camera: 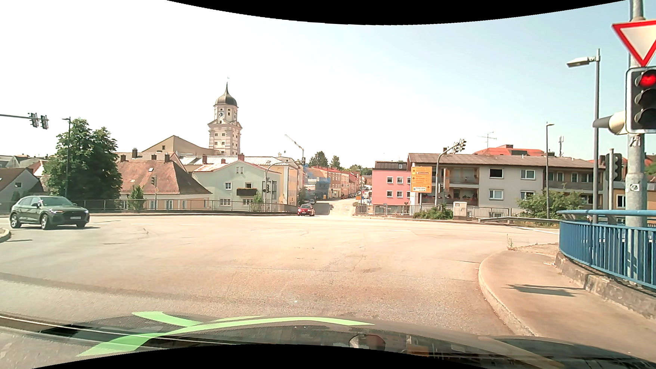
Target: Follow the waypoints while adhering to traffic rules and regulations
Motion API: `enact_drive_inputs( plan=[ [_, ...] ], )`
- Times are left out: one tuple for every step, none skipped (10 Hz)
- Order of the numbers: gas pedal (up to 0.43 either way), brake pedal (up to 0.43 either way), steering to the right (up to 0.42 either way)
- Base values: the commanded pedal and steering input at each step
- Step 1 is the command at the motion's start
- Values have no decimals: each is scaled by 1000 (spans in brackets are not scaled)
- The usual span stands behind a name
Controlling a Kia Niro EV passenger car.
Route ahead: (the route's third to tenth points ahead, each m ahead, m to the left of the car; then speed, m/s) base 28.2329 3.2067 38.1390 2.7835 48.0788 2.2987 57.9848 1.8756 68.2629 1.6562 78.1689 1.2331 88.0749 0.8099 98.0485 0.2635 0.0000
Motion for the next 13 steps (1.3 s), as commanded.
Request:
enact_drive_inputs(
  plan=[
    [0,274,-7],
    [0,274,-7],
    [0,274,-7],
    [0,274,-7],
    [0,274,-7],
    [0,274,-7],
    [0,274,-7],
    [0,274,-7],
    [0,274,-6],
    [0,274,-7],
    [0,274,-7],
    [0,274,-7],
    [0,274,-7]
  ],
)
